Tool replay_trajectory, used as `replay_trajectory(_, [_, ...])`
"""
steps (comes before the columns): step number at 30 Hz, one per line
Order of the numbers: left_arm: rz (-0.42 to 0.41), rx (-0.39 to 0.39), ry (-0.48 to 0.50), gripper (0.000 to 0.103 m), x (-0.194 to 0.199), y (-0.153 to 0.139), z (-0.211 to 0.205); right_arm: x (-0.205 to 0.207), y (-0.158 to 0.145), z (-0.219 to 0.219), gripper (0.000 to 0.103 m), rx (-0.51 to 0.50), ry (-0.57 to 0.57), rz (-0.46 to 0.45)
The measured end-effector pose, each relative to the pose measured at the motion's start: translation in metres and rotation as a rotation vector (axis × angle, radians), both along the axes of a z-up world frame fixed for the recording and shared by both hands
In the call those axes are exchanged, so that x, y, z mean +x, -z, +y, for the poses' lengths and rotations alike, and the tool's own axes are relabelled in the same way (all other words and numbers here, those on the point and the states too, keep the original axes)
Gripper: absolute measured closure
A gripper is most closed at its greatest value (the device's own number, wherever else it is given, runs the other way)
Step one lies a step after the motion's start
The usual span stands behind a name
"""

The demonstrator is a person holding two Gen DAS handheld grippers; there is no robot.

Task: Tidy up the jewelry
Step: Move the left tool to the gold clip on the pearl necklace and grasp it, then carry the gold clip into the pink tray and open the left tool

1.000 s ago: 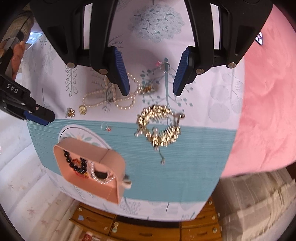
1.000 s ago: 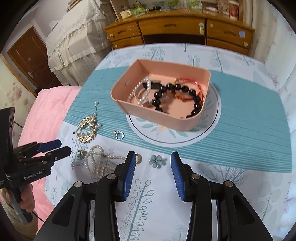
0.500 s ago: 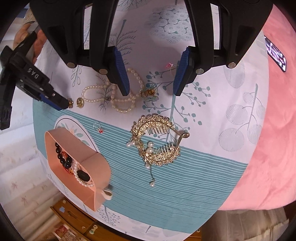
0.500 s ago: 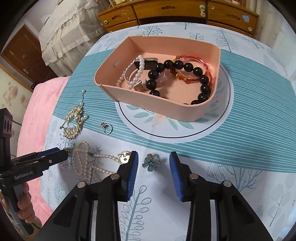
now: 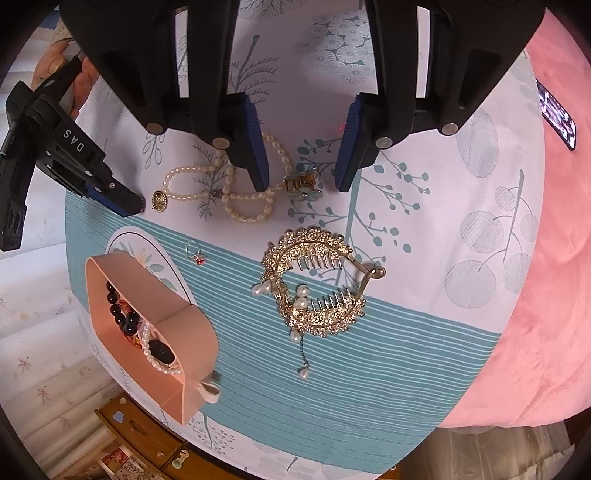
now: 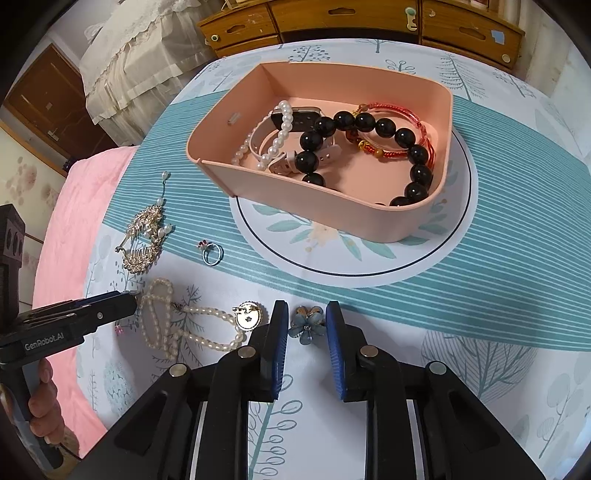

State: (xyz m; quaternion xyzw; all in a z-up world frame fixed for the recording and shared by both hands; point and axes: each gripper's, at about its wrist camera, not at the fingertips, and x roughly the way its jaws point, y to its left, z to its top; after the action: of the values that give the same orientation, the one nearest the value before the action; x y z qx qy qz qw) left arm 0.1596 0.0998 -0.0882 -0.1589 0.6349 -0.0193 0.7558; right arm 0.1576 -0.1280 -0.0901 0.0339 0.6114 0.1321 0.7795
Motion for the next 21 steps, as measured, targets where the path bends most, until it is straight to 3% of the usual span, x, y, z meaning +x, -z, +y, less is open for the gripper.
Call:
replay_trajectory(6, [-0.002,0.018,-0.013,0.086,0.003,0.002,-0.003,-0.001,-0.003,-0.003,0.082,0.003,0.005,-0.003])
replay_trajectory(14, [-0.029,0.034,-0.035,0.086,0.004,-0.003,0.001,-0.005,-0.009,-0.006,0.082,0.008,0.008,-0.008])
replay_trajectory(21, [-0.076,0.053,-0.008,0.086,0.003,-0.026,-0.002,-0.008,-0.025,-0.016,0.082,0.039,0.014,-0.031])
